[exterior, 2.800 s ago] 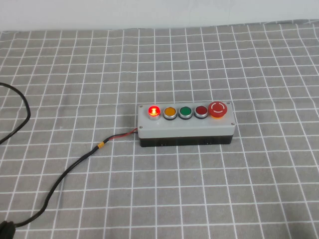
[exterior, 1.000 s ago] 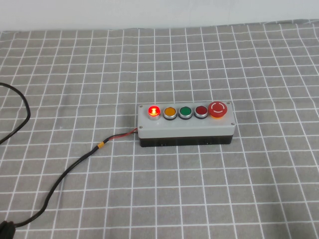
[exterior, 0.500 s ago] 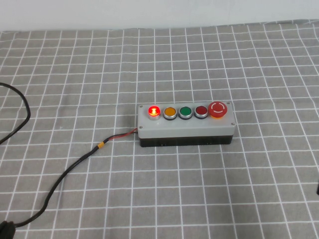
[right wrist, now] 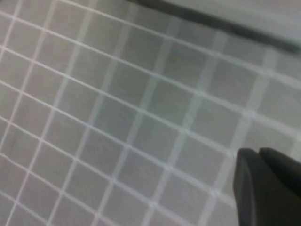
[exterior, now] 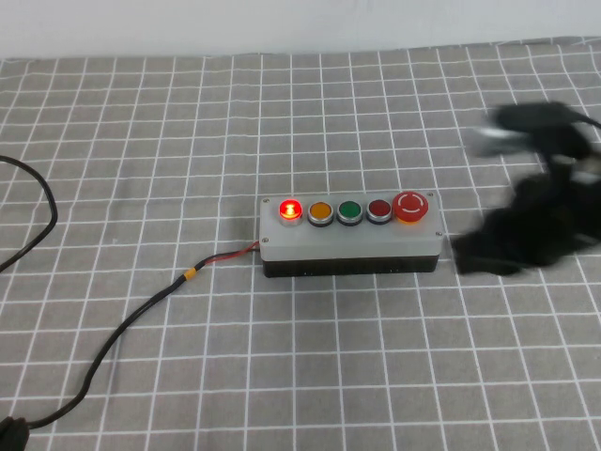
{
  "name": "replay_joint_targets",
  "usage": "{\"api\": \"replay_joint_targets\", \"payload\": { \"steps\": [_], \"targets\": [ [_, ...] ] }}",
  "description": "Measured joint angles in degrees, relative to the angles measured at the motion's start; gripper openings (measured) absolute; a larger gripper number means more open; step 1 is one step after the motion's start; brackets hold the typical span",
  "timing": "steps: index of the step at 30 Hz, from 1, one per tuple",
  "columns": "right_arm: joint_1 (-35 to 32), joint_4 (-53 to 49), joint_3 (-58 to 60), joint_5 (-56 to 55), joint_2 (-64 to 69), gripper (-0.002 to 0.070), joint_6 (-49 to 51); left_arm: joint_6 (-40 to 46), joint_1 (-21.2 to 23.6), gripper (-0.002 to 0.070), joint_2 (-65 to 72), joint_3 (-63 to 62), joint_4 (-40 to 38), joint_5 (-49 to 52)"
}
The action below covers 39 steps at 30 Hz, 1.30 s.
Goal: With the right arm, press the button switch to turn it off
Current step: Press the button to turn off
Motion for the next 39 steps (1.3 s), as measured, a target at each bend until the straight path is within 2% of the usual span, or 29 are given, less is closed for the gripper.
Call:
{"api": "replay_joint_targets", "payload": {
  "steps": [7, 13, 19, 24, 39],
  "targets": [
    [9.3, -4.5, -18.1, 0.0, 15.1, -0.0017, 0.7, 0.0, 0.0, -0.0004, 0.0, 0.0, 0.0, 0.0],
    [12.7, -4.9, -32.8, 1.5, 26.8, -0.0017, 0.7, 0.0, 0.0, -0.0004, 0.0, 0.0, 0.0, 0.0],
    [13.2, -7.0, -43.3, 2.6, 35.1, -0.0017, 0.7, 0.0, 0.0, -0.0004, 0.0, 0.0, 0.0, 0.0],
    [13.2, -8.0, -46.8, 3.4, 38.9, -0.0017, 0.7, 0.0, 0.0, -0.0004, 0.0, 0.0, 0.0, 0.0],
    [13.2, -9.3, -47.4, 3.4, 41.2, -0.0017, 0.7, 0.0, 0.0, -0.0004, 0.0, 0.0, 0.0, 0.0]
  ]
}}
